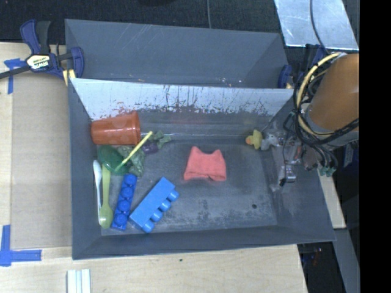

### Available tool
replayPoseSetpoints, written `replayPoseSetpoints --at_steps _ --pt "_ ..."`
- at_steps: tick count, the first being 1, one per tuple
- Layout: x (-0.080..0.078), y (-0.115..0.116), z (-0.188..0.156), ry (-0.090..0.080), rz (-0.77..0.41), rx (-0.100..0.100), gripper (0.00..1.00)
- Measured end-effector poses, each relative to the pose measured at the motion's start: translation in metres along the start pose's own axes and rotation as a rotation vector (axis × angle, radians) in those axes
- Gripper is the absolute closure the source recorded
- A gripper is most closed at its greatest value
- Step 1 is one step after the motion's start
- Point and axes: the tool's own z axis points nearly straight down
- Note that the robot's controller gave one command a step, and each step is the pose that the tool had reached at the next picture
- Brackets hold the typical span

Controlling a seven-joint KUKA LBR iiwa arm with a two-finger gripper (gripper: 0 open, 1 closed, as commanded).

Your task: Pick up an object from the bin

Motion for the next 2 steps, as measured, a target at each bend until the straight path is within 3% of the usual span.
replayPoseSetpoints --at_steps 1,2 --pt "-0.002 0.001 -0.005 -0.008 -0.003 0.001 0.00" --pt "-0.027 0.025 0.045 -0.012 -0.101 0.003 0.00"
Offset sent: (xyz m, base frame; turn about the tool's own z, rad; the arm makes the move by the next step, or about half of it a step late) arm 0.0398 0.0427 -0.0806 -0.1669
